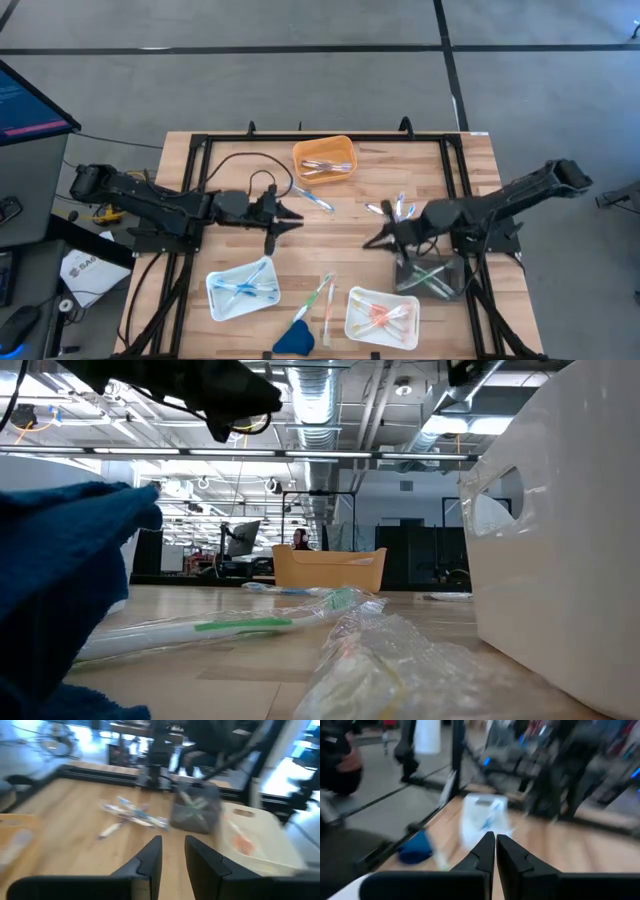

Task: Pick & Place Toothbrushes
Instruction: Put the blue toothbrush into left white bin

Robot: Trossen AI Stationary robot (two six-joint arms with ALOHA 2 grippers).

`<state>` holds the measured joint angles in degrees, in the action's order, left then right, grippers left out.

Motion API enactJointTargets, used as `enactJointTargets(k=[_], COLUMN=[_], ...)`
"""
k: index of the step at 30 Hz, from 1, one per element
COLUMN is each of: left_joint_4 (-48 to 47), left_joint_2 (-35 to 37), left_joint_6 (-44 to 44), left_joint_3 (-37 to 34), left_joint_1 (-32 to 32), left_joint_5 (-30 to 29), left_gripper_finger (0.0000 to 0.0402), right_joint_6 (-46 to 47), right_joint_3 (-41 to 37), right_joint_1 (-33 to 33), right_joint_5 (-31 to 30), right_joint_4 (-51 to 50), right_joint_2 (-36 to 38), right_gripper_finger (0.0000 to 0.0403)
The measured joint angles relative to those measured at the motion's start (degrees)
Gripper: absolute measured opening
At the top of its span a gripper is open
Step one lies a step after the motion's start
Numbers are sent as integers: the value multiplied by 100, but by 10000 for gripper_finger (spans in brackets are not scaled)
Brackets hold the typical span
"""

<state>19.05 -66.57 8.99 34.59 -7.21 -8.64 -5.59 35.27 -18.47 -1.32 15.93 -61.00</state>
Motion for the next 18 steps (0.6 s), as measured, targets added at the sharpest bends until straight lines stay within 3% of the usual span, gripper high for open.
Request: enactJointTargets(k=[5, 9, 13, 15, 18], left_joint_4=[39, 36, 19, 41, 19], left_joint_2=[0, 0, -153, -332, -727], left_joint_6=[-118, 54, 269, 430, 677], left_joint_3=[0, 1, 4, 9, 9], left_joint_1=[380, 904, 1460, 1697, 1934], left_joint_5=[-405, -407, -170, -88, -17], left_gripper_finger=[76, 76, 76, 76, 76], right_joint_6=[-812, -1212, -1928, -1913, -1163], right_joint_3=[0, 0, 2, 2, 2], right_joint_1=[509, 935, 1391, 1577, 1761], right_joint_5=[0, -77, -525, -647, -646], right_joint_4=[428, 663, 687, 701, 676], right_joint_2=[526, 866, 1138, 1250, 1307], right_gripper_finger=[11, 11, 11, 11, 11])
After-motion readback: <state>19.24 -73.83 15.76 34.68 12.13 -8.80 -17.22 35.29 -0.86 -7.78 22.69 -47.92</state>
